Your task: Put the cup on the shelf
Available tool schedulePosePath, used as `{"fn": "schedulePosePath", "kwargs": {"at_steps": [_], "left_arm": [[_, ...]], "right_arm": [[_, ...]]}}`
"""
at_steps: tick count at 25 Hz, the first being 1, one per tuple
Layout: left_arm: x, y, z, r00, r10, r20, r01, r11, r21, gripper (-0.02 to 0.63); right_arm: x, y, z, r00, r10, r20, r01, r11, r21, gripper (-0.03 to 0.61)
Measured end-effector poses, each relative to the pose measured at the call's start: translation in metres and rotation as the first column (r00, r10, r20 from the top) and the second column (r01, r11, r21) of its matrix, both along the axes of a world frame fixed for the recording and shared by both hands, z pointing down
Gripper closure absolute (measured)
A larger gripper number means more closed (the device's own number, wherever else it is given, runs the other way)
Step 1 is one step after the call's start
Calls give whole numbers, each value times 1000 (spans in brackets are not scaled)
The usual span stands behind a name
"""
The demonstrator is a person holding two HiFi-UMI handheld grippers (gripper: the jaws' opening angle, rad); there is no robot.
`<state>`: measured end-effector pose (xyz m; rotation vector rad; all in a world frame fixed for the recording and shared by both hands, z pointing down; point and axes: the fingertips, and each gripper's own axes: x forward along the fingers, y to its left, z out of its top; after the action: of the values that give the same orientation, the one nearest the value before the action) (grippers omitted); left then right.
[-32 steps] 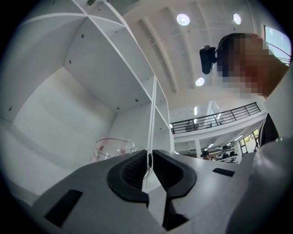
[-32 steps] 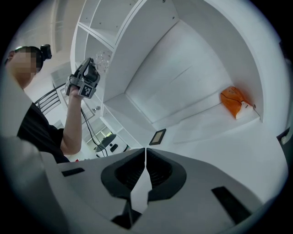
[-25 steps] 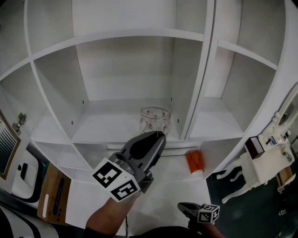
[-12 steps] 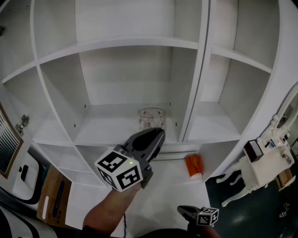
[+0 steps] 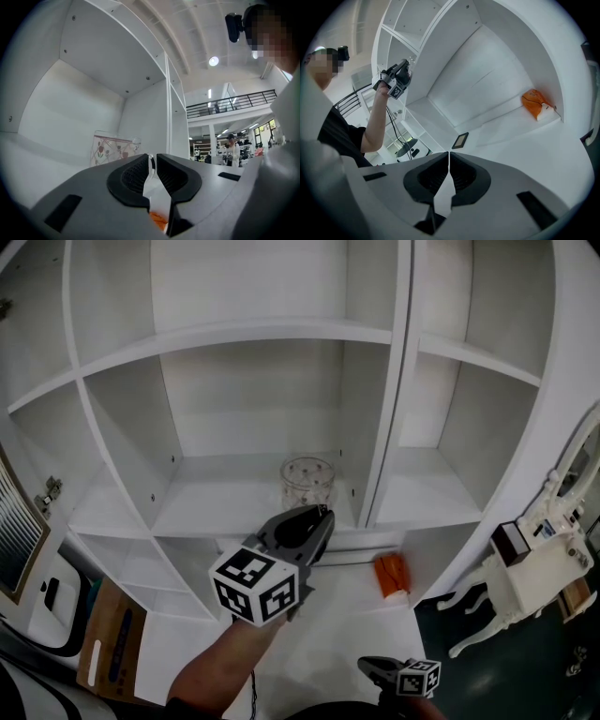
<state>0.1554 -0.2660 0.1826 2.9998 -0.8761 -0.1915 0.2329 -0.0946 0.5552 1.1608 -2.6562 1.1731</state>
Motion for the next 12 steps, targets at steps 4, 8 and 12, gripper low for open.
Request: {"fn": "schedulePosePath", "kwargs": {"at_steps": [4, 8, 12], "left_arm": [[-4, 8, 1, 1000, -15, 16, 15, 999, 42, 531], [-10, 9, -2, 998, -50, 30, 47, 995, 87, 509], [-22, 16, -16, 995, -102, 7, 99, 980, 170, 505]], "right_arm": [[-1, -1, 1, 1000, -6, -7, 6, 1000, -4, 561], [-4, -3, 1, 1000, -15, -11, 15, 1000, -5, 561], [-6, -3, 2, 999, -27, -18, 27, 1000, -6, 561]]}}
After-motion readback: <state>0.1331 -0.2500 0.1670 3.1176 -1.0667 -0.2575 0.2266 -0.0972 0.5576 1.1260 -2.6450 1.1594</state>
